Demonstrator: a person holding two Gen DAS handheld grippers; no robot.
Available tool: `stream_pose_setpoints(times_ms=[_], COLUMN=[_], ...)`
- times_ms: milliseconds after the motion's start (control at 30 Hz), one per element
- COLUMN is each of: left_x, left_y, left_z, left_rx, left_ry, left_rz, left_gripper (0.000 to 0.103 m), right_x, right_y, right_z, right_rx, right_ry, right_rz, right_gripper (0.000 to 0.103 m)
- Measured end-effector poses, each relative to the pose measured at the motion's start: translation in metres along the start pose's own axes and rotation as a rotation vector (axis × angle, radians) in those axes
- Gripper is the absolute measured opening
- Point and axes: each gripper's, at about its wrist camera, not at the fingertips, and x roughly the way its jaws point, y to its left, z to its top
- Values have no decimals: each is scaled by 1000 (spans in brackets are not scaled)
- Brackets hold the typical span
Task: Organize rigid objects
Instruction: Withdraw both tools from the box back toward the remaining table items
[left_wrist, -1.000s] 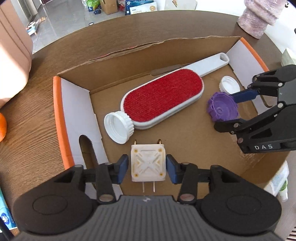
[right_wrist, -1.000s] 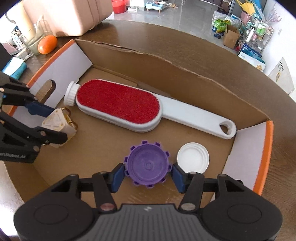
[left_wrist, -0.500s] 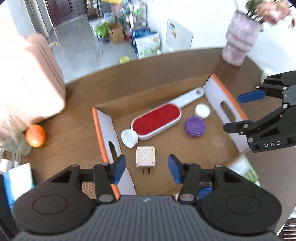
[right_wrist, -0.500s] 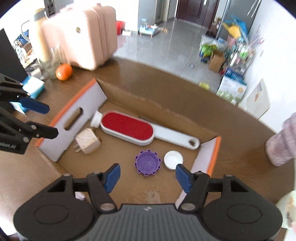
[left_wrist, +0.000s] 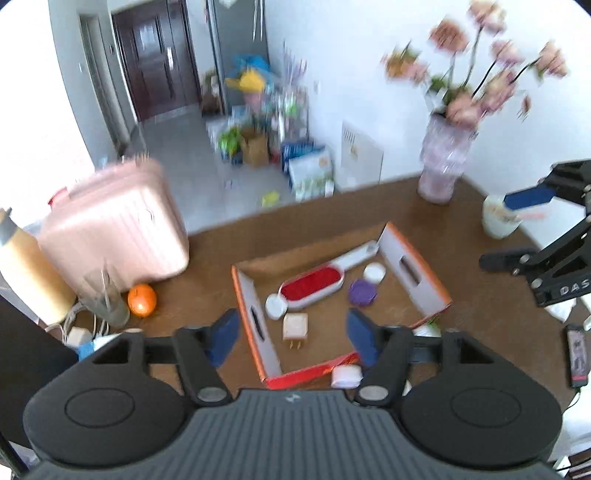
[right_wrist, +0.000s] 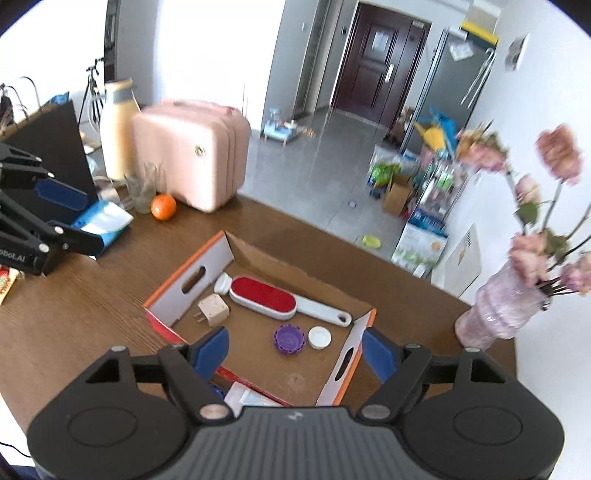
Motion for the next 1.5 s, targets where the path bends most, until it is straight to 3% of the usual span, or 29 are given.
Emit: stream_pose_setpoints(times_ms=[33, 233, 267, 333, 467, 567, 633, 700, 733, 800, 967, 1033, 1200, 1233, 1300, 1333, 1367, 1500], left_x=[-13, -71, -80, -97, -123, -136, -143, -149, -149, -148, -144, -141, -125, -121, -115, -111, -108, -97], left_y=[-3, -20, -24, -36, -52, -61, -67, -74, -78, -85, -95, -97, -105, -108, -112, -115, -117, -123], left_z=[-3, -25, -31, -43, -68, -89, -108, -130, -139, -157, -204, -225, -282, -295, -317, -327, -337, -374], left_rx=[1, -32, -38, -25, 4, -20, -31, -26, -25, -27, -50, -53, -73, -76, -84, -89, -86, -131], left_ry=[-43, -223, -275, -373, -479, -561, -636, -694, -713, -738, -782, -820, -866, -872, -887, -895, -907, -924], left_rz=[2, 22, 26, 61, 74, 91, 85, 100, 107, 113, 129, 131, 220, 235, 241, 252, 265, 305], left_gripper=[84, 95, 103, 103, 103, 103, 103, 103, 103, 103, 103, 103, 103, 103, 103, 103, 103, 103], right_x=[-10, -49, -58, -80, -110, -122, -137, -141, -146, -147, -148, -149, -142, -142, -132, -132, -124, -101], right_y=[3, 15, 17, 26, 36, 40, 47, 52, 59, 66, 75, 82, 94, 94, 107, 107, 118, 135], right_z=[-3, -21, -26, -40, -61, -72, -94, -103, -123, -144, -187, -226, -289, -289, -333, -333, -364, -406], right_rx=[-2, 13, 18, 0, -6, 2, 0, -6, -7, 9, 46, 68, 159, 159, 204, 204, 220, 269], right_ry=[-15, -80, -103, -165, -274, -327, -438, -476, -553, -612, -685, -758, -817, -817, -876, -876, -922, -887], right_rz=[-5, -28, -35, -65, -99, -108, -127, -137, -157, -172, -175, -175, -182, -182, -220, -220, -257, -264], right_gripper=[81, 85, 88, 91, 99, 100, 101, 103, 103, 103, 103, 103, 103, 103, 103, 103, 103, 103])
